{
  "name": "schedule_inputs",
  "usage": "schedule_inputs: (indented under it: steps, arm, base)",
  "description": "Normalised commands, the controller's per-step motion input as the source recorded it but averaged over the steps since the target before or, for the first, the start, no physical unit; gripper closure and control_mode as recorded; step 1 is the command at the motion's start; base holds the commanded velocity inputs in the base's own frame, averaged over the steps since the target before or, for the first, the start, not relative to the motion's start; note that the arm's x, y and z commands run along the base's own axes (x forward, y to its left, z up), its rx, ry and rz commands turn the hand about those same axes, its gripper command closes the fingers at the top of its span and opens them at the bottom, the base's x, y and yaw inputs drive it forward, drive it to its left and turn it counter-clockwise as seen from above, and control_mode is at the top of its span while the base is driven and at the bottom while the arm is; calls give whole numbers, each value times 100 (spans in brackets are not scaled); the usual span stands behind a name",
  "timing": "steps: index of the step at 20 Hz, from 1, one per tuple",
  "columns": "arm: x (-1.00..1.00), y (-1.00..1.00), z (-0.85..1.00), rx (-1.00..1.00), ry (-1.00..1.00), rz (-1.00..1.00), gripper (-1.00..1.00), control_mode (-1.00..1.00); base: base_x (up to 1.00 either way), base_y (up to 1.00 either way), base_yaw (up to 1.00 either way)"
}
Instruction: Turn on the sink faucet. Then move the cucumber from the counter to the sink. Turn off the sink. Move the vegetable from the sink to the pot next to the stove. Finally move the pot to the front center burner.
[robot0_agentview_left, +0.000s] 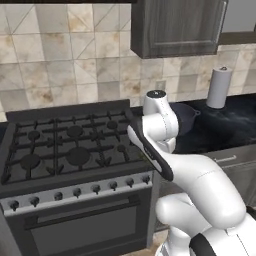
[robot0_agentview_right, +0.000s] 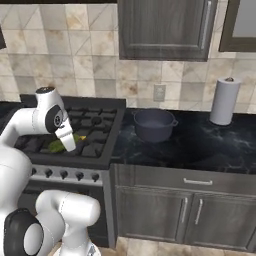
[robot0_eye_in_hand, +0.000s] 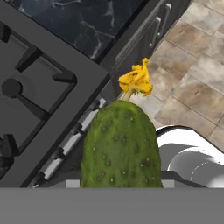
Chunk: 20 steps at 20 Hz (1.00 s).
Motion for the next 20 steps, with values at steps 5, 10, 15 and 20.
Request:
schedule_inputs:
  steps: [5,10,15,20]
  arm:
    - [0,0,0,0,0,0,100,100]
    - [0,0,0,0,0,0,100,100]
    - [0,0,0,0,0,0,100,100]
    - [0,0,0,0,0,0,100,100]
  base:
    - [43,-37,-1]
    - [47,-23,0]
    - [53,-13,0]
    - [51,-8,0]
